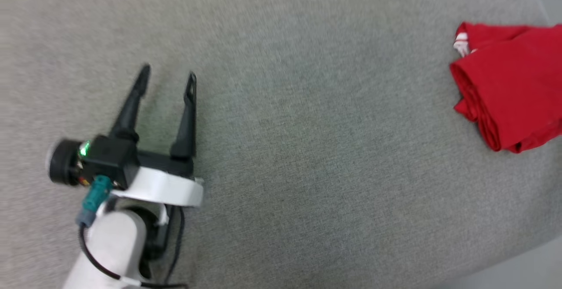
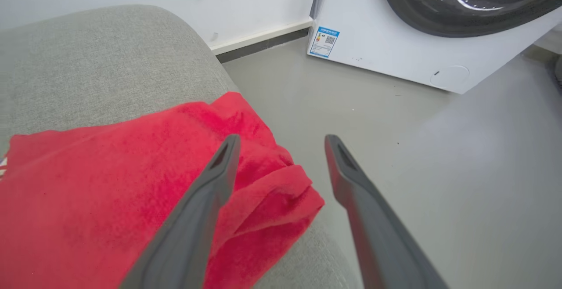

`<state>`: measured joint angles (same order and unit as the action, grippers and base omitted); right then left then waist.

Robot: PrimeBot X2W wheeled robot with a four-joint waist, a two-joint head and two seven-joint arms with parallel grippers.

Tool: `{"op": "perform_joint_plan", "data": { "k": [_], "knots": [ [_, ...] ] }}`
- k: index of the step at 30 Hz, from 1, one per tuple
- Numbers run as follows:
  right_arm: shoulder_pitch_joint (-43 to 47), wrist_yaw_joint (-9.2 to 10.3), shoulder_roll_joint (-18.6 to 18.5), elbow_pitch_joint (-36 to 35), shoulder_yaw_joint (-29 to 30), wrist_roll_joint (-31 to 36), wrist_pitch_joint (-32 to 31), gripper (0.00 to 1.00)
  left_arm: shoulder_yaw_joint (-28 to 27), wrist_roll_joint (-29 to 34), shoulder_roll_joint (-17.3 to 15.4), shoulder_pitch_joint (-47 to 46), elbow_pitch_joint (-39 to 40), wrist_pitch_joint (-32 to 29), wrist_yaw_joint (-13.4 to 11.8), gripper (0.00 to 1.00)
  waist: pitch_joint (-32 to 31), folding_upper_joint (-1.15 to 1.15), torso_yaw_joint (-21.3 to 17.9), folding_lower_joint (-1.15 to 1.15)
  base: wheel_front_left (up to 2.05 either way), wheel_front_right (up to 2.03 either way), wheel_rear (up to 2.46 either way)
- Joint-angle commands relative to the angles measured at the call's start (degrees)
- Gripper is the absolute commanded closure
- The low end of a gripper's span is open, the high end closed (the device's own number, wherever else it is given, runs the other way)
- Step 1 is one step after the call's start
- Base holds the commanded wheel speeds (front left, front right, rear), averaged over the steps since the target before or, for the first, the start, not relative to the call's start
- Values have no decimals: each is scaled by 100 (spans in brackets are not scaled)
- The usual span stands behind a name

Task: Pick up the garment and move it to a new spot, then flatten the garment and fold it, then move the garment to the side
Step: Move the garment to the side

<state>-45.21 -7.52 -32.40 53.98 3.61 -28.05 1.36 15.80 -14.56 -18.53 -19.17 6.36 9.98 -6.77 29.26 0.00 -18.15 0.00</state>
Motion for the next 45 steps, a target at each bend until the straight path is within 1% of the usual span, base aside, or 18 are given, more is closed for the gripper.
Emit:
{"op": "perform_joint_plan", "data": {
  "k": [1,5,8,11,14,15,16,18,23,24,29,33,37,41,45],
  "knots": [
    [235,6,124,0,-63,98,265,0,13,-95,110,215,-154,105,-44,0,-612,0,233,0,0,0,0],
    [628,7,240,-118,-67,263,813,0,33,-280,293,494,-473,273,-47,0,-1067,0,423,0,0,0,0],
    [964,7,437,-280,-22,289,1025,0,40,-391,415,669,-707,358,-32,0,-1374,0,581,0,0,0,0],
    [1317,7,631,-536,35,331,1143,0,36,-482,530,804,-903,428,-26,0,-1654,0,755,0,0,0,0],
    [1724,6,920,-891,78,448,1206,0,6,-551,626,947,-1073,472,-31,0,-1896,0,920,0,0,0,0],
    [1847,6,1018,-1010,96,487,1213,0,-8,-570,647,985,-1112,485,-38,0,-1948,0,963,0,0,0,0],
    [1847,6,1018,-1010,96,487,1213,0,-8,-570,647,985,-1112,485,-38,0,-1948,0,963,0,0,0,0],
    [2108,6,1219,-1297,136,611,1208,0,-6,-570,701,1064,-1176,491,-39,0,-2053,0,1076,0,0,0,0],
    [2803,6,1746,-2117,182,879,1066,0,-129,-629,730,1215,-1335,512,-63,0,-2299,0,1366,0,0,0,0],
    [3155,6,2063,-2725,166,1042,918,0,-261,-669,716,1310,-1401,523,-69,0,-2414,0,1511,0,0,0,0],
    [3730,6,2491,-3754,58,1286,612,0,-438,-688,719,1523,-1525,528,-110,0,-2684,0,1706,0,0,0,0],
    [4142,6,2708,-4462,-29,1475,369,0,-572,-712,702,1724,-1573,525,-107,0,-2931,0,1806,0,0,0,0],
    [4515,6,2831,-5121,4,1660,102,0,-623,-711,662,1894,-1590,526,-80,0,-3052,0,1809,0,0,0,0],
    [4838,6,2882,-5656,52,1892,-147,0,-633,-713,640,2036,-1638,526,-42,0,-3136,0,1752,0,0,0,0],
    [5118,6,2923,-6065,39,1967,-329,0,-641,-716,657,2146,-1648,527,-42,0,-3198,0,1700,0,0,0,0]
  ]
}}
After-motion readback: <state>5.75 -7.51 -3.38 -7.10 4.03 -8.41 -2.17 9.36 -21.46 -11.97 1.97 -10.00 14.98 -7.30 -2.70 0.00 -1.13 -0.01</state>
